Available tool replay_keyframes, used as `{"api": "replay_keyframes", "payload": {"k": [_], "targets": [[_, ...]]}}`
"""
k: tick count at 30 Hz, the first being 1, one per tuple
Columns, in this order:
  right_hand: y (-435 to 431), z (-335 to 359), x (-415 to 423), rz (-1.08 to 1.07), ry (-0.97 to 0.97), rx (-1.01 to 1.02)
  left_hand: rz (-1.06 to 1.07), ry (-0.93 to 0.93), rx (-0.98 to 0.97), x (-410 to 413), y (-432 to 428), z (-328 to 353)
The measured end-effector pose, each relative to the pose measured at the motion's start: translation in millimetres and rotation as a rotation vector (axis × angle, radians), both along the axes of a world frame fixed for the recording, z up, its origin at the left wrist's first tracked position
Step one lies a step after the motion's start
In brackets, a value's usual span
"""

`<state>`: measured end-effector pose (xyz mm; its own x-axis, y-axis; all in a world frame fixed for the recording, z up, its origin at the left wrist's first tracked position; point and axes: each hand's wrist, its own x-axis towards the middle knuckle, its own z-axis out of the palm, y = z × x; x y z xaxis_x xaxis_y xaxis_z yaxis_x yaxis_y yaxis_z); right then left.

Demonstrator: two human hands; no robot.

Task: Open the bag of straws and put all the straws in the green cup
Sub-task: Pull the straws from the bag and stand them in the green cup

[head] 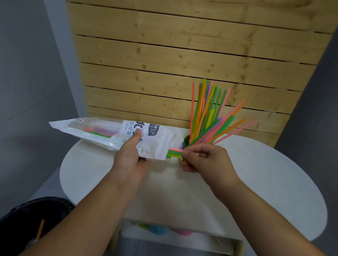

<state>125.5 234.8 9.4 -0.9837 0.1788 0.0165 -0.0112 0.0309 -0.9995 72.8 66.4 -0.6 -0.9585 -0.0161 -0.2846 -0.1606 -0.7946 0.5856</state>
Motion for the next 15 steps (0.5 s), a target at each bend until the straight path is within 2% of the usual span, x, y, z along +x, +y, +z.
{"api": "replay_keyframes", "payload": {"k": [7,13,15], "targets": [[22.5,2.7,3.6,-0.013,0.024,-0.106,0.024,-0.013,0.002,-4.9,-6.2,1.7],[7.7,-10.4,10.3,0.157,-0.186,-0.063,0.029,-0.004,0.024,-7.3,-9.3,4.8],[-4.4,-16.0,12.2,0.189,-0.193,-0.040,0.027,-0.007,0.037,-6.4,-8.4,4.5]]}}
